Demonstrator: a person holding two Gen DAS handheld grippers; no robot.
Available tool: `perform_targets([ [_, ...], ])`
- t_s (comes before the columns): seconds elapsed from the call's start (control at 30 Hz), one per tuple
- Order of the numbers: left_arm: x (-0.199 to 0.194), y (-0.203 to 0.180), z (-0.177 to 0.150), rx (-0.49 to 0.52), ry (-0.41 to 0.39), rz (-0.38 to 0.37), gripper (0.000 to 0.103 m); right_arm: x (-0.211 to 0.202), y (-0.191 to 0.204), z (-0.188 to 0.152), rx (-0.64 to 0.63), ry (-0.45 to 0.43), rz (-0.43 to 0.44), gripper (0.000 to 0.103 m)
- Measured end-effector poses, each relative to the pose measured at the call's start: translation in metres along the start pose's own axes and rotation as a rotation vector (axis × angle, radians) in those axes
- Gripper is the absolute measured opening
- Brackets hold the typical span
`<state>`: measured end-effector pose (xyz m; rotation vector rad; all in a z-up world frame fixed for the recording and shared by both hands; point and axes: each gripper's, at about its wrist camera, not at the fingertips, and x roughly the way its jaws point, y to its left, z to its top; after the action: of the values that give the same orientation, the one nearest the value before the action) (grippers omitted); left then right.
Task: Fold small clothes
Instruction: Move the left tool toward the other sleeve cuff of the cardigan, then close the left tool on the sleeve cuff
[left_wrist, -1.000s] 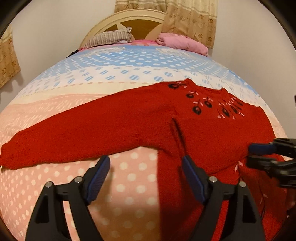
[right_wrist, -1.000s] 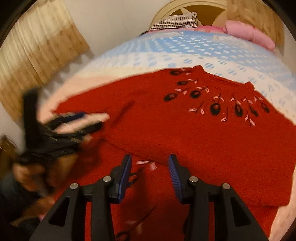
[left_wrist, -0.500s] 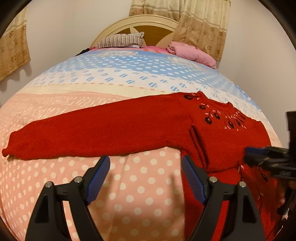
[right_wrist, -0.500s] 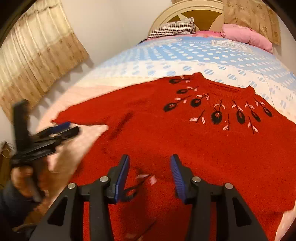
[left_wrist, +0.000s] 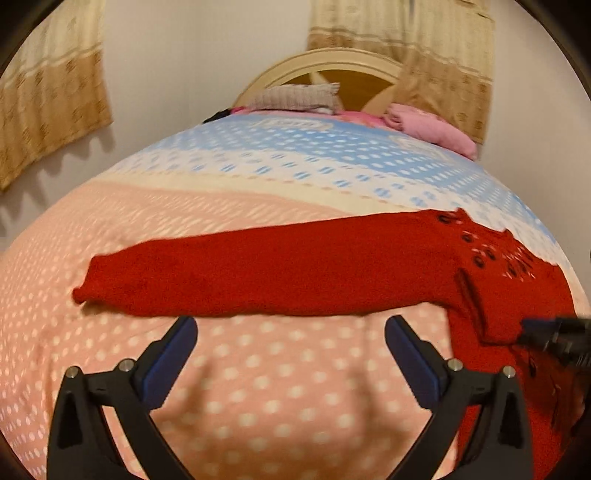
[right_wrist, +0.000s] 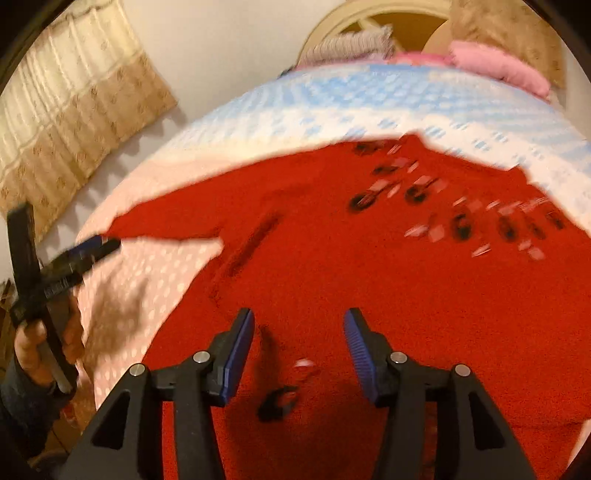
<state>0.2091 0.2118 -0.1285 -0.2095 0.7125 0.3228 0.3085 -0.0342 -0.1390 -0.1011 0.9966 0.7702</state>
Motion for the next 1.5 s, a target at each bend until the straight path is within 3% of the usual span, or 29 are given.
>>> perform_targets([
  [0.1,0.001,0.025,-0.004,-0.048,0.013,0.023,0.103,0.006,0.028,-0.015,-0.149,-0.033,-0.112,0.065],
  [0.17,0.002,0.041,-0.006,-0.073,0.019,0.053,0.103,0.009,0.035,-0.023,-0.198,-0.044,-0.141,0.072],
  [0.27,0.001,0.069,-0.009,-0.130,0.025,0.108,0.103,0.010,0.034,-0.025,-0.196,-0.048,-0.149,0.073],
  [0.43,-0.003,0.109,-0.014,-0.249,0.021,0.124,0.101,0.010,0.030,-0.026,-0.182,-0.056,-0.128,0.074],
  [0.8,0.010,0.161,-0.029,-0.629,0.014,-0.109,0.075,0.010,0.033,-0.029,-0.191,-0.067,-0.138,0.076],
  [1.0,0.023,0.181,-0.023,-0.737,-0.023,-0.146,0.075,0.010,0.035,-0.030,-0.198,-0.070,-0.154,0.077],
  [1.27,0.041,0.186,-0.007,-0.736,-0.036,-0.117,0.064,0.010,0.036,-0.030,-0.200,-0.072,-0.158,0.078],
  [1.37,0.045,0.186,-0.004,-0.714,-0.030,-0.101,0.056,0.010,0.035,-0.030,-0.200,-0.072,-0.158,0.078],
  [1.43,0.048,0.186,-0.003,-0.703,-0.022,-0.093,0.042,0.010,0.036,-0.031,-0.200,-0.072,-0.158,0.078],
  [1.5,0.053,0.186,-0.002,-0.689,0.008,-0.097,0.011,0.010,0.035,-0.031,-0.200,-0.072,-0.158,0.078],
])
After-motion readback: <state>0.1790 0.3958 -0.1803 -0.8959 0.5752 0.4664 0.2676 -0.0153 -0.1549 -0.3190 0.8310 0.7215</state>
